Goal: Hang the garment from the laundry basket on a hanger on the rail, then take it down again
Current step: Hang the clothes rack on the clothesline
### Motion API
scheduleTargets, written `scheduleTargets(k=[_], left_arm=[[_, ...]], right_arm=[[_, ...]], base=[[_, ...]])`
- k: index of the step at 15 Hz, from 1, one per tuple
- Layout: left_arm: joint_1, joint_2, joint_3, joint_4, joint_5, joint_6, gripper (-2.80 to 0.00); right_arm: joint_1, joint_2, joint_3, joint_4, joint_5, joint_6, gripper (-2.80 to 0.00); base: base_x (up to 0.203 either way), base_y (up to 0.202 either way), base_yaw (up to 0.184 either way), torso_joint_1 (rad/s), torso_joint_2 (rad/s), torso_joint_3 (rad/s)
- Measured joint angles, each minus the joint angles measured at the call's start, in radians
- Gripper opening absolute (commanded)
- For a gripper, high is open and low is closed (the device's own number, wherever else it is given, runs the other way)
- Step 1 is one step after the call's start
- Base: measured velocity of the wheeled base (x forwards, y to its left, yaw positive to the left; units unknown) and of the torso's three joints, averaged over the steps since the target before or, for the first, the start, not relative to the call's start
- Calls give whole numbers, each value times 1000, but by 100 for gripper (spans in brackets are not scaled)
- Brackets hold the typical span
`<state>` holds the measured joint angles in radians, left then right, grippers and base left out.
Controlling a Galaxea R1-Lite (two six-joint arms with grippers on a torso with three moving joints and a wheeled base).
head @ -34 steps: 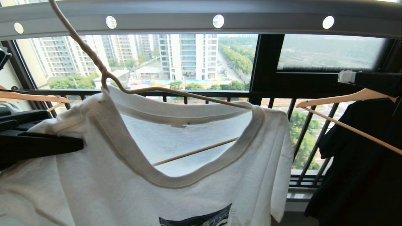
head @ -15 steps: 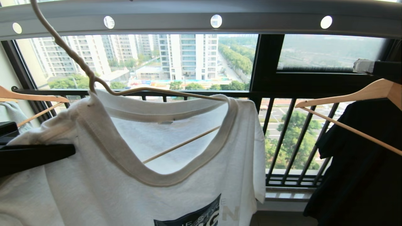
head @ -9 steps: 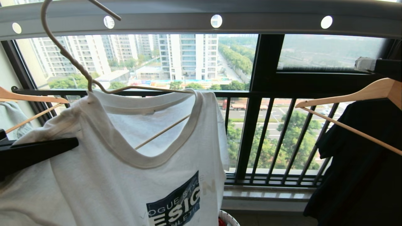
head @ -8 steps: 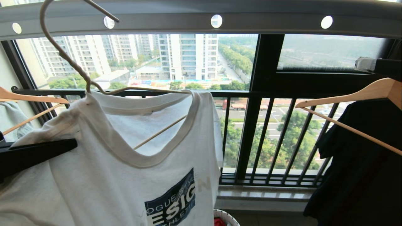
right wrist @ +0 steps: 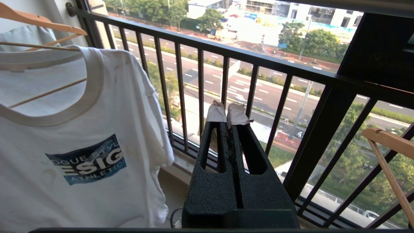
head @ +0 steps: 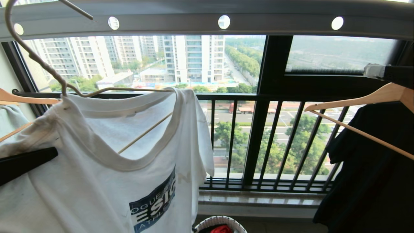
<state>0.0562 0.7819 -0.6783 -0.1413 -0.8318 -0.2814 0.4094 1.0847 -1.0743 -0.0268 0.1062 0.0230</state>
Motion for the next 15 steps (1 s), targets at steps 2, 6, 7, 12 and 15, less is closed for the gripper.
scheduleTargets(k=[2,6,7,12,15], left_arm=[[0,-10,0,5,9,0,-280],[-1,-21,-7,14,18,-1,-280],[-1,-29,-8,17,29,-1,-280],[0,-83,-8,68,135,0,-280],[0,-91,-7,69,217,1,-280]], right_arm=[[0,0,0,1,0,0,-280],[-1,-3,-1,6,1,-1,-280],[0,-4,-1,6,3,-1,-280],[0,-5,0,6,5,-2,-280],[0,-6,0,6,5,-1,-280]], base=[[0,0,0,0,0,0],[0,0,0,0,0,0],[0,0,0,0,0,0],[0,0,0,0,0,0],[0,0,0,0,0,0]])
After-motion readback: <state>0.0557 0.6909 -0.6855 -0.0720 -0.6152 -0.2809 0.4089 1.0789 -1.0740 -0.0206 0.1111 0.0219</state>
